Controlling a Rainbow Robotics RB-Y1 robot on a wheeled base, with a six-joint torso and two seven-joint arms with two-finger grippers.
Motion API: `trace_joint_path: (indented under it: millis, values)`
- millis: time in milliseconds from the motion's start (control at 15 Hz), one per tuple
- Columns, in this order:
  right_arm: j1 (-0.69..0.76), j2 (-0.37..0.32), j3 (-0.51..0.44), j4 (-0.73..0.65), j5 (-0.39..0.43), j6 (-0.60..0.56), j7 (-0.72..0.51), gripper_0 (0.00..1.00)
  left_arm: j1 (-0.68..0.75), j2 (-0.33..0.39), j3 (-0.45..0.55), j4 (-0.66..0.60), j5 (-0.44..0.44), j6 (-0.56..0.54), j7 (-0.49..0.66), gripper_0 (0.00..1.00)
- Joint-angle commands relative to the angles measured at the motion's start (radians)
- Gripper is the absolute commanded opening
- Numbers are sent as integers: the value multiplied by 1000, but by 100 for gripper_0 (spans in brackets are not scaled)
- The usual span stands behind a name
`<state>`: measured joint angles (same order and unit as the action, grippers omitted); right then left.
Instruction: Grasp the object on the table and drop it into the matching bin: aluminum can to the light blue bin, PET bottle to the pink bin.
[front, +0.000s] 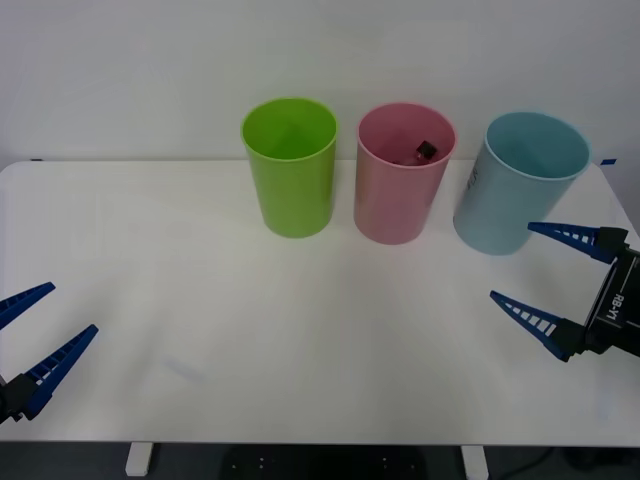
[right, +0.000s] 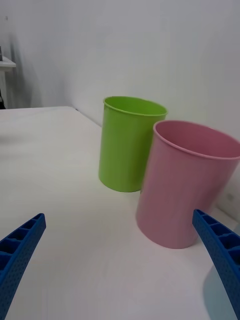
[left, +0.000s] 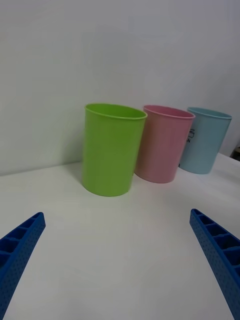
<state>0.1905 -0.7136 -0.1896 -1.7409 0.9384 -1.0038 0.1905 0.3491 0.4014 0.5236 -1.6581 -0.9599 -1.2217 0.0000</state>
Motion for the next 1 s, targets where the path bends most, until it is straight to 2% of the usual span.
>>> trace_joint_path:
  millis: [67, 467, 1000]
  values:
    - [38, 45, -25, 0, 31, -16, 3, 100, 0, 0, 0, 0, 0, 0, 0, 100]
    - [93, 118, -54, 0, 54, -47, 7, 100, 0, 0, 0, 0, 0, 0, 0, 100]
    - [138, 126, -85, 0, 46, -68, 0, 100, 0, 0, 0, 0, 0, 0, 0, 100]
